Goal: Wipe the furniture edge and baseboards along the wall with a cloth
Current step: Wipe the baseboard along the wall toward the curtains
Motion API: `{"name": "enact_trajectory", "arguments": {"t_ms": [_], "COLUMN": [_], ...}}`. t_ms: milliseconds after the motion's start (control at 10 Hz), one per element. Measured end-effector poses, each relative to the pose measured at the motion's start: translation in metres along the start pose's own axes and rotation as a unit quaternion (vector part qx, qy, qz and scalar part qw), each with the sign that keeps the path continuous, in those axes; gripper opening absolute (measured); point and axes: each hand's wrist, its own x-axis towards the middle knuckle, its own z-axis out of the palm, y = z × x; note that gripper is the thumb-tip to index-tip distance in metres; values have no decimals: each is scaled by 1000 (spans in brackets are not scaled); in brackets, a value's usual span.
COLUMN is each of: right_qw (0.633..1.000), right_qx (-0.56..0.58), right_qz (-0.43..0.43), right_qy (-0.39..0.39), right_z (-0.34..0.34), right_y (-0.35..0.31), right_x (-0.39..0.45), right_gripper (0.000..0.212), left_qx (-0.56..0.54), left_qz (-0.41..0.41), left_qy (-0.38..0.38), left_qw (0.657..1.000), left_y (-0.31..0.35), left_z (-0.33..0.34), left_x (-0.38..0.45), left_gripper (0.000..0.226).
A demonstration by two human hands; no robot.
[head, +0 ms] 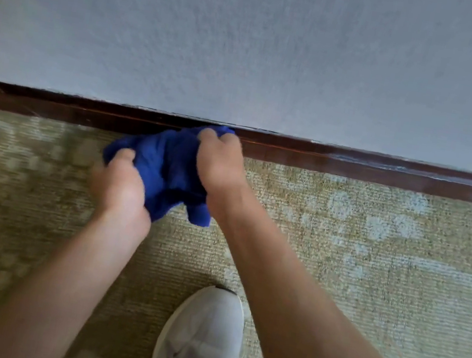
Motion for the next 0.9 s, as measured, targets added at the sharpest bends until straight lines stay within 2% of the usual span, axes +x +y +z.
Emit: {"name": "enact_trajectory", "arguments": {"t_ms": [100, 200, 300, 400, 500, 600, 700, 800, 900], "right_qw": [995, 992, 994, 997, 997, 995, 993, 995, 997], "right_qx": [23, 72, 48, 34, -24, -83, -114, -93, -39], "right_qz": [-6, 33, 44, 5, -36, -47, -25, -16, -2], "right_qy": [-96, -101, -91, -71, -63, -38, -19, 15, 68], "right_z": [22, -10, -66, -115, -164, -203, -231, -252, -271], "right_y": [-1, -3, -17, -30, -40, -36, -35, -33, -18], "right_x": [-8, -16, -25, -38, -63, -89, -116, -125, -113], "right_gripper": [24, 29, 26, 13, 15, 20, 22, 12, 12], "left_qx": [-3, -18, -45, -36, -42, 9, 67, 89, 77], "left_qz": [-17, -51, -92, -87, -77, -62, -76, -81, -64], "left_qy": [-2, -100, -185, -240, -253, -254, -278, -295, -306], "left_qw": [1000, 994, 977, 966, 963, 965, 955, 948, 947], "left_y": [9, 8, -1, -17, -14, -3, 0, -6, -23], "left_z": [-33, -29, -6, 9, 25, 29, 31, 38, 57], "left_x": [40, 22, -25, -56, -93, -129, -162, -183, -192], "left_gripper": [36, 25, 22, 17, 17, 11, 27, 46, 31]}}
